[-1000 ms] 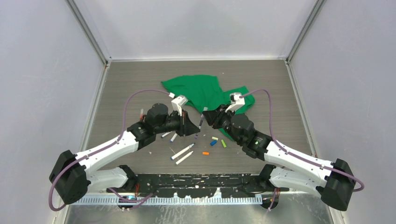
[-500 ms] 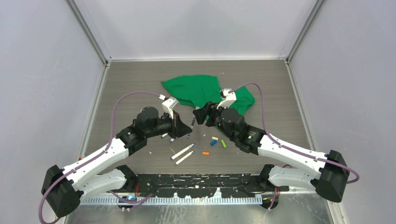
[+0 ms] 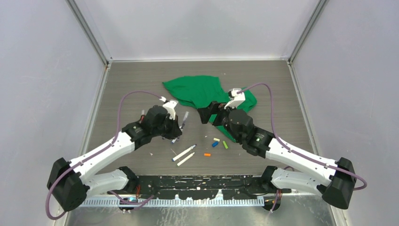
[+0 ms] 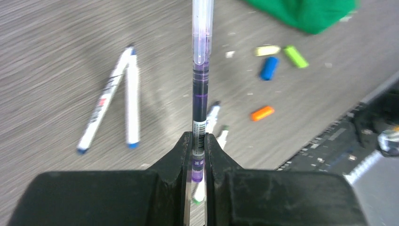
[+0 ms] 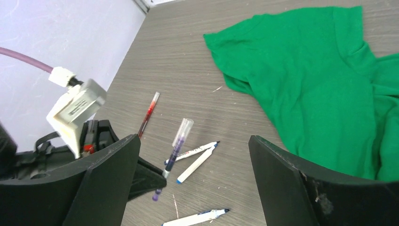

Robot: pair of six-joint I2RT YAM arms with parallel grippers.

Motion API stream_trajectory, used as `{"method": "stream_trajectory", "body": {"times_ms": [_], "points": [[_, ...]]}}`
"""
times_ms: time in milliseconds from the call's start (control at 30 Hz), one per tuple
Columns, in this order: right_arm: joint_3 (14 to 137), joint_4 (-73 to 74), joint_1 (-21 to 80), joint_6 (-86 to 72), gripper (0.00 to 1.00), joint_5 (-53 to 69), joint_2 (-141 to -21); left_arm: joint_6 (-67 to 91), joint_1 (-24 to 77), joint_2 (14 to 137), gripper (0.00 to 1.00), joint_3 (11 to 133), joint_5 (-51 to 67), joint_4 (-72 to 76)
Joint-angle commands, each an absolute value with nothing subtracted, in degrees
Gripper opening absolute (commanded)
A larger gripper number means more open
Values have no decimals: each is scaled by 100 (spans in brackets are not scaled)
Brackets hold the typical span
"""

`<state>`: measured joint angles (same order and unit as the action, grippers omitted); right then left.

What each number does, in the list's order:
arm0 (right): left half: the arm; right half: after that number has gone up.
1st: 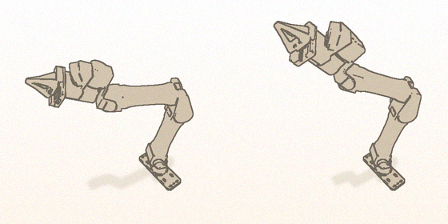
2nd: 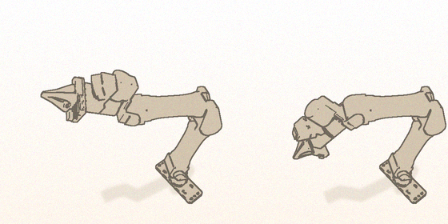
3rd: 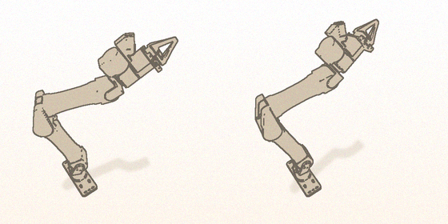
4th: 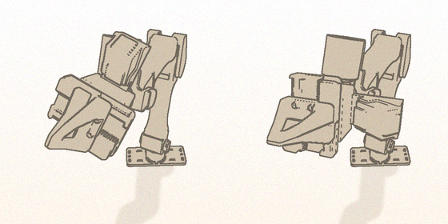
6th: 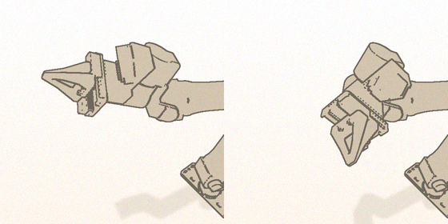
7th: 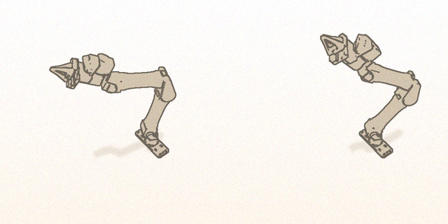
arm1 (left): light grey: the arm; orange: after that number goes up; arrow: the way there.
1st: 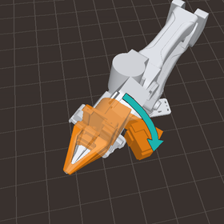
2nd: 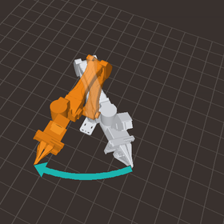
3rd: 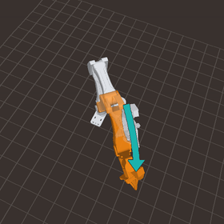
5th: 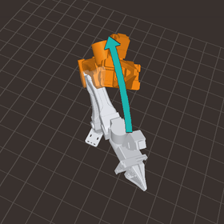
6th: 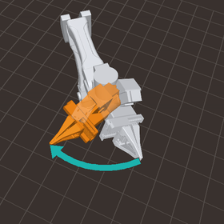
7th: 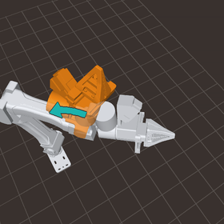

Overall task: Insert the pens into the pen caps
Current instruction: Place the pen at the center of the board.

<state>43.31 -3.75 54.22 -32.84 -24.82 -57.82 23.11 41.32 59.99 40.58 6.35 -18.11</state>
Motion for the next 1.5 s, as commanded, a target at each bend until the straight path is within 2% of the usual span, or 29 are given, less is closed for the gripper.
{"method": "stream_trajectory", "body": {"times_ms": [0, 333, 600, 1000, 1467], "points": [[4405, -314, 5268, -3081, 92, -2787, -5401, 1908, 3719, 6441, 0, 4870, -481, -3209], [4076, -213, 4877, -3039, 92, -2496, -4995, 1704, 2545, 7670, 0, 5436, -1805, -3815], [3929, -204, 4460, -2989, 92, -2069, -4821, 1434, 2401, 9233, 0, 6254, -3085, -4538], [3817, -184, 4262, -3083, 92, -1907, -4757, 1385, 2195, 9749, 0, 6373, -2845, -4669], [3772, -145, 4229, -3216, 92, -1831, -4824, 1386, 2153, 10127, 8, 6473, -2639, -4661]]}}
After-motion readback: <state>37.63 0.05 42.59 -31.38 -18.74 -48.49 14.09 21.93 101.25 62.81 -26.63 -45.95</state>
